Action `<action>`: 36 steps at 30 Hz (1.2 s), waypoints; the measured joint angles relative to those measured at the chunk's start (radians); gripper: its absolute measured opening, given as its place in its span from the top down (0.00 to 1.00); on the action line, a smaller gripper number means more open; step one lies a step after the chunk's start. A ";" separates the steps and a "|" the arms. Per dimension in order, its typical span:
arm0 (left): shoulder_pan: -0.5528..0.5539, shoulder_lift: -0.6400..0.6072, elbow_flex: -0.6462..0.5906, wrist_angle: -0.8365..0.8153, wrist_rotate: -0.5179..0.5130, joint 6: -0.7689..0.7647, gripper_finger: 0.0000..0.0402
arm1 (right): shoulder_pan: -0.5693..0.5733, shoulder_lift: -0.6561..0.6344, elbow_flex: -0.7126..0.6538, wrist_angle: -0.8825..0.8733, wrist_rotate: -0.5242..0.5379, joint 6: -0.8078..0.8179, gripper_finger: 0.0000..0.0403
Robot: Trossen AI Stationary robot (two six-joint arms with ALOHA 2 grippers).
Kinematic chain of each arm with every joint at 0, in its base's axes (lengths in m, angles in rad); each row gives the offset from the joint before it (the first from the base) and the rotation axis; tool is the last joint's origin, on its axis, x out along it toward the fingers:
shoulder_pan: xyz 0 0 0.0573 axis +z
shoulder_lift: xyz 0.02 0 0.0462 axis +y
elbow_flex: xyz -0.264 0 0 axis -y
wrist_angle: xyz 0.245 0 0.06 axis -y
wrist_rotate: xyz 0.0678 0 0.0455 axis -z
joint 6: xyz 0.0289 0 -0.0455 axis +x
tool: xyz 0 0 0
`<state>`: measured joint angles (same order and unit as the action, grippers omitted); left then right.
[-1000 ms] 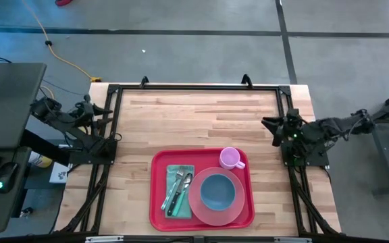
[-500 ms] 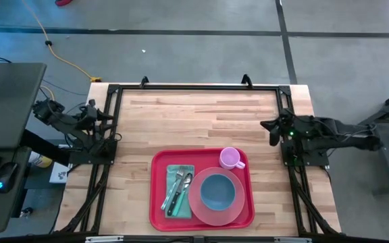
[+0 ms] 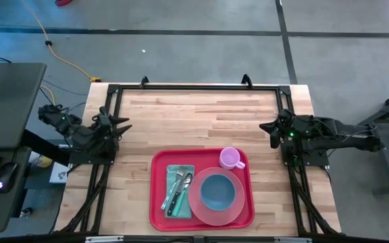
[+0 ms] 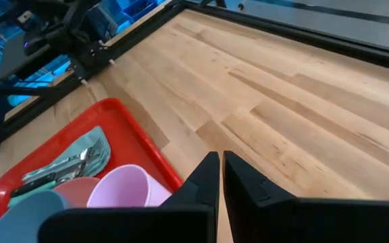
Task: Set up tray
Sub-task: Return to Home Position
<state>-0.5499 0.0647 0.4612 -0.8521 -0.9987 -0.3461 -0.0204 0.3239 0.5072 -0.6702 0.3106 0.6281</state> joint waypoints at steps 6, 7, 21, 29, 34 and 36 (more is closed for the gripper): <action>0.000 0.000 -0.121 0.310 0.010 0.101 0.56 | 0.000 -0.020 0.000 -0.030 -0.004 -0.002 1.00; 0.000 0.000 -0.150 0.387 0.020 0.124 0.56 | 0.000 -0.026 0.000 -0.035 -0.004 -0.004 1.00; 0.001 0.000 -0.447 0.938 -0.015 0.245 0.56 | 0.000 -0.080 0.000 -0.065 -0.003 -0.018 1.00; 0.187 0.015 -0.448 0.966 0.075 0.322 0.56 | 0.000 -0.080 0.000 -0.067 -0.005 -0.023 1.00; 0.376 0.036 -0.449 0.930 0.359 0.318 0.56 | 0.000 -0.075 0.000 -0.067 0.000 -0.023 1.00; 0.433 0.053 -0.446 0.918 0.444 0.339 0.56 | 0.001 -0.074 0.000 -0.067 0.013 -0.023 1.00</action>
<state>-0.1170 0.1179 0.0149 0.0656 -0.5549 -0.0075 -0.0196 0.2499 0.5076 -0.7376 0.3233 0.6048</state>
